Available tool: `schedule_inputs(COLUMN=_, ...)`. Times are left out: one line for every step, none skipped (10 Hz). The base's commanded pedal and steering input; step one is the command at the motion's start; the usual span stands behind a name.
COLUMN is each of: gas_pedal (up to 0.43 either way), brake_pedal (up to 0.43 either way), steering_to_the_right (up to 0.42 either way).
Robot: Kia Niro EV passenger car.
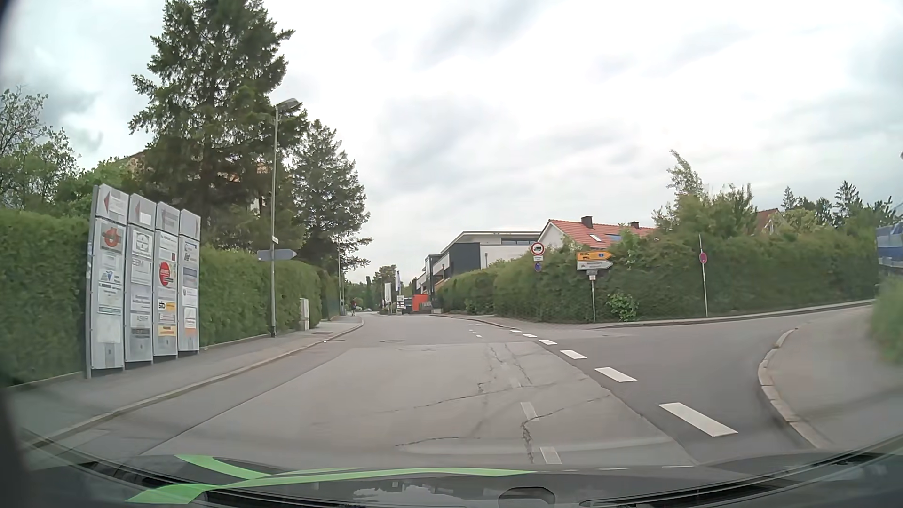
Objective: Follow the waypoints while adhering to traffic rules and regulations
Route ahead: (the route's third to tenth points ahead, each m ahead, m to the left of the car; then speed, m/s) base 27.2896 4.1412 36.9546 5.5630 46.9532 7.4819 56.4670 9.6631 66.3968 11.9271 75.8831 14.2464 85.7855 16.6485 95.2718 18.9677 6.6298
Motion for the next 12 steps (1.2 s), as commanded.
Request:
schedule_inputs(gas_pedal=0.228, brake_pedal=0.0, steering_to_the_right=-0.032)
schedule_inputs(gas_pedal=0.228, brake_pedal=0.0, steering_to_the_right=-0.032)
schedule_inputs(gas_pedal=0.228, brake_pedal=0.0, steering_to_the_right=-0.031)
schedule_inputs(gas_pedal=0.228, brake_pedal=0.0, steering_to_the_right=-0.031)
schedule_inputs(gas_pedal=0.228, brake_pedal=0.0, steering_to_the_right=-0.031)
schedule_inputs(gas_pedal=0.228, brake_pedal=0.0, steering_to_the_right=-0.03)
schedule_inputs(gas_pedal=0.228, brake_pedal=0.0, steering_to_the_right=-0.03)
schedule_inputs(gas_pedal=0.22, brake_pedal=0.0, steering_to_the_right=-0.03)
schedule_inputs(gas_pedal=0.22, brake_pedal=0.0, steering_to_the_right=-0.029)
schedule_inputs(gas_pedal=0.22, brake_pedal=0.0, steering_to_the_right=-0.029)
schedule_inputs(gas_pedal=0.22, brake_pedal=0.0, steering_to_the_right=-0.029)
schedule_inputs(gas_pedal=0.22, brake_pedal=0.0, steering_to_the_right=-0.029)
